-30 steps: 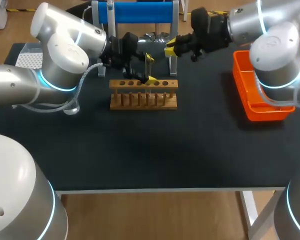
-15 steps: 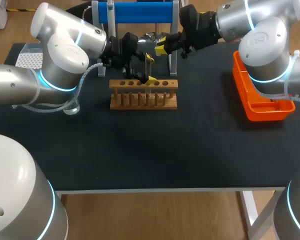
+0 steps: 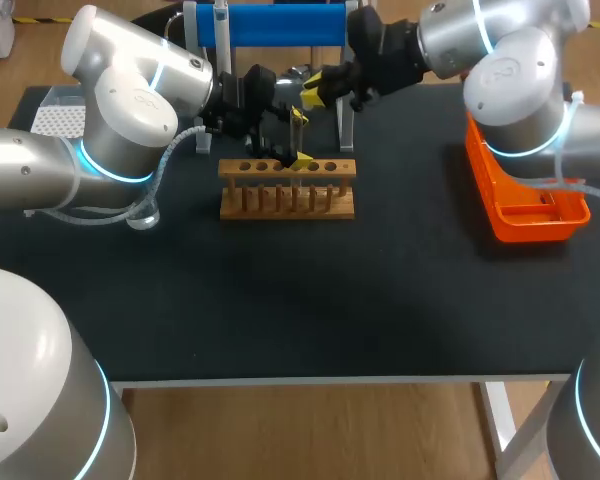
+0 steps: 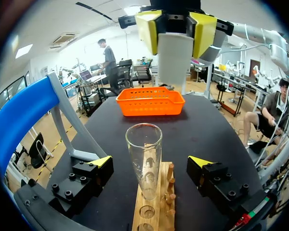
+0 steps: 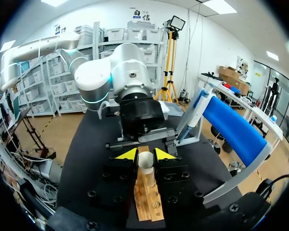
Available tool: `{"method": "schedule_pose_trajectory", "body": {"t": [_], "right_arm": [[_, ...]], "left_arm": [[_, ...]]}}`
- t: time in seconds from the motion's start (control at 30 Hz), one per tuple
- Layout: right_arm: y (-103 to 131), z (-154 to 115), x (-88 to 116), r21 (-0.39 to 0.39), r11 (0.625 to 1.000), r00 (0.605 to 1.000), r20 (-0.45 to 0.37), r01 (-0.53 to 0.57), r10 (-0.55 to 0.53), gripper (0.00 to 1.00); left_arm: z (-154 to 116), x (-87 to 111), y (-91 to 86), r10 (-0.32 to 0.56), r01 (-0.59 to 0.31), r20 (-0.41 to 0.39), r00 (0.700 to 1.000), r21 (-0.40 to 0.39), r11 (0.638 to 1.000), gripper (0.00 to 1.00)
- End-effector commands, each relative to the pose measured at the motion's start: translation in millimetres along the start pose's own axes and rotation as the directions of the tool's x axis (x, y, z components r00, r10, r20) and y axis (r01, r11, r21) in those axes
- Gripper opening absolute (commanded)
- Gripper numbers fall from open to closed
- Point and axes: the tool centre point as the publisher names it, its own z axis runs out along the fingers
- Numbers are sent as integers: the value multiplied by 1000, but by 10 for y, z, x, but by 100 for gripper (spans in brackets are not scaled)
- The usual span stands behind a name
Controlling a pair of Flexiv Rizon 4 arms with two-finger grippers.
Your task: Invert the test tube, pick up the pipette, mount the tip to pipette, aspirate from beaker and dispense into the tube, eject the tip, return the pipette, and cap with the stopper.
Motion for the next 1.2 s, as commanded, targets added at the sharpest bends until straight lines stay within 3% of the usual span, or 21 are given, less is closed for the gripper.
{"method": "schedule_pose_trajectory", "body": {"t": [0.03, 1.2], "right_arm": [[1, 86, -52, 0, 1000, 1000, -2, -2, 2, 0], [-144, 279, -76, 11, 1000, 1000, -11, -6, 6, 0]], "left_arm": [[0, -5, 5, 1, -1, -1, 1000, 0, 1000, 100], [0, -5, 5, 1, -1, -1, 1000, 0, 1000, 100]]}}
